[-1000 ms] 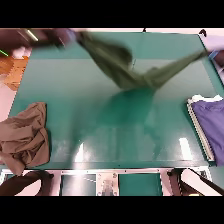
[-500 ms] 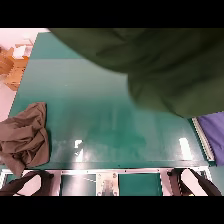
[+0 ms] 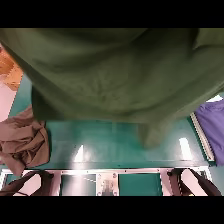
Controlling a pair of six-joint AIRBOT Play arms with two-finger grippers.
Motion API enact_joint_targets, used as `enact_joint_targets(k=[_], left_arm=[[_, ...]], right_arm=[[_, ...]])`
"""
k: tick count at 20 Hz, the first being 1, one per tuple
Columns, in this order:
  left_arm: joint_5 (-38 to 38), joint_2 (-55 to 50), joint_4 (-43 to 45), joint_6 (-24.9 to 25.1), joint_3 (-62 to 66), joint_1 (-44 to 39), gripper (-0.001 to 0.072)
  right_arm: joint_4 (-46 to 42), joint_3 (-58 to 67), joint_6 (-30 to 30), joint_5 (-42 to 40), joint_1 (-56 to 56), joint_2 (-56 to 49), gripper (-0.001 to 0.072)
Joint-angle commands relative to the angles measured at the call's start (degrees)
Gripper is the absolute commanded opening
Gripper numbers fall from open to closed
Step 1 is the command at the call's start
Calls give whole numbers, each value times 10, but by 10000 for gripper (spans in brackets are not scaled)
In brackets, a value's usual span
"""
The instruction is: Fold the shirts.
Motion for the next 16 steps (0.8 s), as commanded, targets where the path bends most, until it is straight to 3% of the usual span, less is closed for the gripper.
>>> enact_joint_targets(k=[1, 5, 7, 8, 12, 13, 14, 15, 16], left_arm=[[14, -1, 7, 41, -162, -17, 22], [241, -87, 4, 168, -421, -121, 23], [358, -188, -7, 229, -442, -159, 22], [398, -238, -27, 232, -431, -166, 23], [396, -397, -110, 298, -332, -165, 23], [387, -414, -109, 299, -315, -165, 25], [376, -420, -107, 299, -304, -162, 240], [350, -420, -105, 298, -292, -153, 645], [302, -420, -105, 283, -272, -135, 716]], right_arm=[[-12, -159, -28, 5, 12, -11, 20], [-13, -389, -126, -135, 121, -98, 20], [-13, -431, -164, -217, 172, -194, 20], [-11, -426, -164, -234, 184, -246, 20], [-1, -373, -161, -226, 191, -405, 22], [-1, -369, -157, -223, 189, -423, 90], [-2, -368, -157, -219, 183, -430, 245], [-2, -367, -157, -206, 172, -431, 331], [-2, -358, -158, -169, 152, -429, 336]])
